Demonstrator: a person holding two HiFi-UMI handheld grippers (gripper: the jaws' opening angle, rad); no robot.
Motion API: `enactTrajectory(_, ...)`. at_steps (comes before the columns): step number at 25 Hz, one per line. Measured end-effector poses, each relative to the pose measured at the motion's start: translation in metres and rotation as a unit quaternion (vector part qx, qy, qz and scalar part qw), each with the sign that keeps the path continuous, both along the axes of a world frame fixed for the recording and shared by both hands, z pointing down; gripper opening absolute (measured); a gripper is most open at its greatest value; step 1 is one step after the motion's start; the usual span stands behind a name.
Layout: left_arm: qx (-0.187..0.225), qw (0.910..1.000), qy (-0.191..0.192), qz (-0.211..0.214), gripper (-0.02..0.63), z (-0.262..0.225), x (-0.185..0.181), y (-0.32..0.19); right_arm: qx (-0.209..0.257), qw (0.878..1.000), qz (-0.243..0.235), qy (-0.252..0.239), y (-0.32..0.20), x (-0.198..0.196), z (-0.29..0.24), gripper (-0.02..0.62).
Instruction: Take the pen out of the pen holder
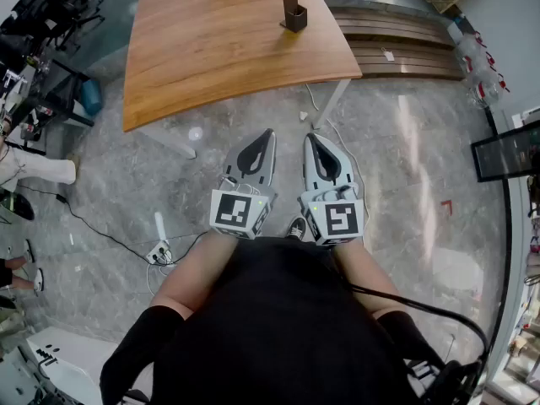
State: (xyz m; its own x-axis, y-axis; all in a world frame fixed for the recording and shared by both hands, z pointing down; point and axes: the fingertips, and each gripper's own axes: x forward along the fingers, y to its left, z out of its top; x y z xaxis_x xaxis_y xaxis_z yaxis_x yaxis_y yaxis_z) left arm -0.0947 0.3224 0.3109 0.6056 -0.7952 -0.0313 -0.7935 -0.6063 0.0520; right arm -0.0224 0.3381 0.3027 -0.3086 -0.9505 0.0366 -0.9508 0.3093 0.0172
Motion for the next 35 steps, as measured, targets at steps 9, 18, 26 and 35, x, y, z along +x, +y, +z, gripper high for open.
enactTrajectory(9,-0.003,1.0000,0.000,0.000,0.000,0.003,0.002,-0.006,0.021,1.000,-0.016,0.005,-0.005,-0.004,0.002,0.014)
enactTrajectory(18,-0.011,0.9998,-0.005,-0.016,0.000,0.007,0.025,-0.011,0.016,1.000,-0.024,-0.011,-0.010,0.028,0.002,0.014)
enactTrajectory(26,-0.018,0.9982,-0.008,-0.056,0.000,0.012,0.039,-0.023,0.007,0.999,-0.031,-0.020,-0.021,0.065,0.009,0.014)
enactTrajectory(35,-0.035,0.9981,-0.016,-0.047,0.000,0.040,0.046,-0.095,-0.017,0.999,-0.017,-0.022,-0.095,0.076,0.038,0.014)
